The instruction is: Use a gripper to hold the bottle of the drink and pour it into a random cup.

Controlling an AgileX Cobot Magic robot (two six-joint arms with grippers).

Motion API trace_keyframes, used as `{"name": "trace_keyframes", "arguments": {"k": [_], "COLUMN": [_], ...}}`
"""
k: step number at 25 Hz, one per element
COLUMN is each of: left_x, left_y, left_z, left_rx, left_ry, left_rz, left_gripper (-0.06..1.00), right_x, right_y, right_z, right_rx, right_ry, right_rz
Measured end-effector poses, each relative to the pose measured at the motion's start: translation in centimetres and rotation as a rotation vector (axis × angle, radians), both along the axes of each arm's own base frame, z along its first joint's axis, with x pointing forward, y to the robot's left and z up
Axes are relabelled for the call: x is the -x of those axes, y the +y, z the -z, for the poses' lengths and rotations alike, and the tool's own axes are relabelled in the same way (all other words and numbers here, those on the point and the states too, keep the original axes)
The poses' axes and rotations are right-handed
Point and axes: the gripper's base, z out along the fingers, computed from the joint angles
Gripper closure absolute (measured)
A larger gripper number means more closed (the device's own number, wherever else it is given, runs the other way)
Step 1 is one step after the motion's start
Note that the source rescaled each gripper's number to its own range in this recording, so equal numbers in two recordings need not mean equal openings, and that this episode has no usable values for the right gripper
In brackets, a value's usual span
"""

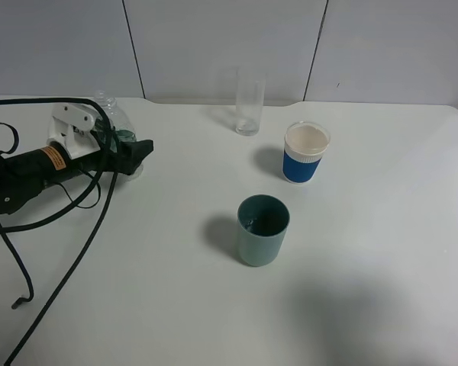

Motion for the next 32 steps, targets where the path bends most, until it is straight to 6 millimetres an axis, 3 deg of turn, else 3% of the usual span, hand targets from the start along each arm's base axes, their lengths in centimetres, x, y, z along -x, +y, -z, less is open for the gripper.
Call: {"name": "trace_keyframes", "arguments": {"k": [8, 21, 32], "left_x": [1.1, 7.7, 11.3], "left_y": [0.3, 2.4, 4.2], "left_z": [-2.4, -5.4, -11.7], "left_rx": [0.026, -0.045, -0.044], "left_ry": [-0.016, -0.014, -0.059], "left_rz": [-0.042, -0.251, -0.437], "left_gripper": [-0.04, -0.04, -0.04], "right_x": [0.0, 0.0, 0.0], "right_y": [0.0, 0.0, 0.0], "right_z": [0.0, 0.0, 0.0], "right_rx": [0.0, 0.0, 0.0], "right_ry": [0.0, 0.0, 0.0], "right_rz": [0.0, 0.0, 0.0]}}
